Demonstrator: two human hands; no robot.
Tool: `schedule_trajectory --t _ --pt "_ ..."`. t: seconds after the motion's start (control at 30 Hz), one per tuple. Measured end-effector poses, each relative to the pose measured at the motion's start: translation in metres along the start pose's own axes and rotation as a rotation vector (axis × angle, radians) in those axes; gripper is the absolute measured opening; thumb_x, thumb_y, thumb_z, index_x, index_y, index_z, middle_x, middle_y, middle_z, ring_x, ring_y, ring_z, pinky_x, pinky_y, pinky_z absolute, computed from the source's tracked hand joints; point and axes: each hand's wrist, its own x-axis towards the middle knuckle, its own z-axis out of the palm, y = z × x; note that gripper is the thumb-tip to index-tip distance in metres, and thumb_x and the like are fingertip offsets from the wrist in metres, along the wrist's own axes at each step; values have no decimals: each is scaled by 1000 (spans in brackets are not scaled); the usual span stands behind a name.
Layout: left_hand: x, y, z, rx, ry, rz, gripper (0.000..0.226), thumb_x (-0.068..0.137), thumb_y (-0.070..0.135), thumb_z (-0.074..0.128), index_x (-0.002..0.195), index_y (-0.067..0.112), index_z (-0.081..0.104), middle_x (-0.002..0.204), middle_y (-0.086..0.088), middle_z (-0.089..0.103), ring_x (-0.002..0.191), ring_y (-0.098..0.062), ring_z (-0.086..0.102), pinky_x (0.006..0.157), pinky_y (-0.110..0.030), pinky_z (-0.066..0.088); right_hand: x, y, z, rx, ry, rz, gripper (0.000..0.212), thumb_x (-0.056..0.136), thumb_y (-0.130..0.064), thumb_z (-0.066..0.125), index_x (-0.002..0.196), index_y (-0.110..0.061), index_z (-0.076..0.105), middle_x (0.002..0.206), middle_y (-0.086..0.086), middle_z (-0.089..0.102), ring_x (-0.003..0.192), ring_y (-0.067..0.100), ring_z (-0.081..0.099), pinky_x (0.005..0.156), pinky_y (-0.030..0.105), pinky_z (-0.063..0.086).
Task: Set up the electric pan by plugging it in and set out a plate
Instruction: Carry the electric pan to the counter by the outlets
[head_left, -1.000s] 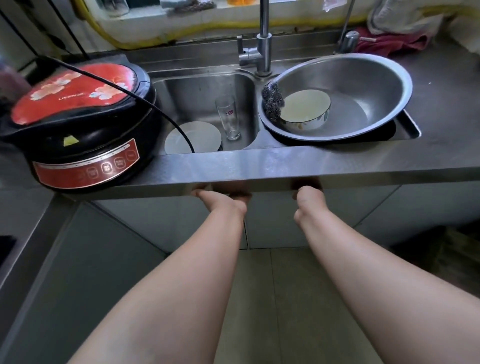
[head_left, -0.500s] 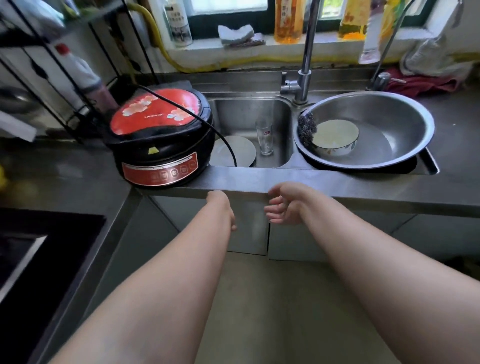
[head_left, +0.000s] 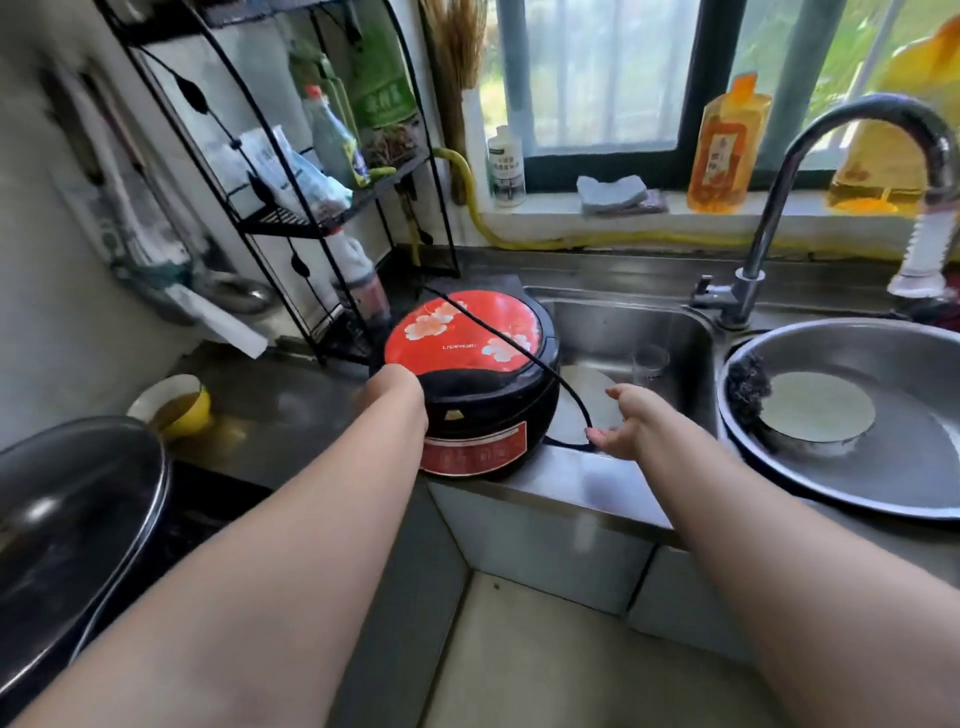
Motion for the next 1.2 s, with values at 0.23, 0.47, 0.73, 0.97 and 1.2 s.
schedule_trajectory --t 0.23,0.47,0.73,0.97,1.2 --pt "51 29 44 463 203 122 89 71 77 48 128 9 55 136 -12 46 126 -32 42 108 -42 35 73 -19 28 -74 95 92 47 101 -15 45 146 -9 38 159 4 24 147 28 22 117 47 27" --pt "78 58 109 892 120 394 79 74 76 45 122 16 62 134 -9 45 126 -31 35 104 -40 29 142 -17 46 -65 186 282 32 101 -9 38 71 -2 49 41 14 53 55 11 48 44 18 43" --pt "111 50 49 1106 360 401 33 85 35 53 118 33 60 132 -8 47 122 -30 37 100 -40 29 148 -58 65 315 301 -41 29 88 0 39 63 -14 39 57 -2 41 42 9 36 31 16 29" --pt "161 33 -3 712 65 194 32 95 13 45 122 16 61 130 -15 57 118 -32 52 96 -30 42 158 -68 78 -303 145 -246 31 93 0 43 69 -20 45 72 -3 43 64 15 44 56 19 35" --pt "180 19 11 153 -266 -250 55 98 47 37 133 8 54 130 -15 60 118 -32 57 105 -45 43 166 -52 96 -362 26 -104 25 96 -19 43 108 -11 63 100 10 68 91 29 62 89 38 51"
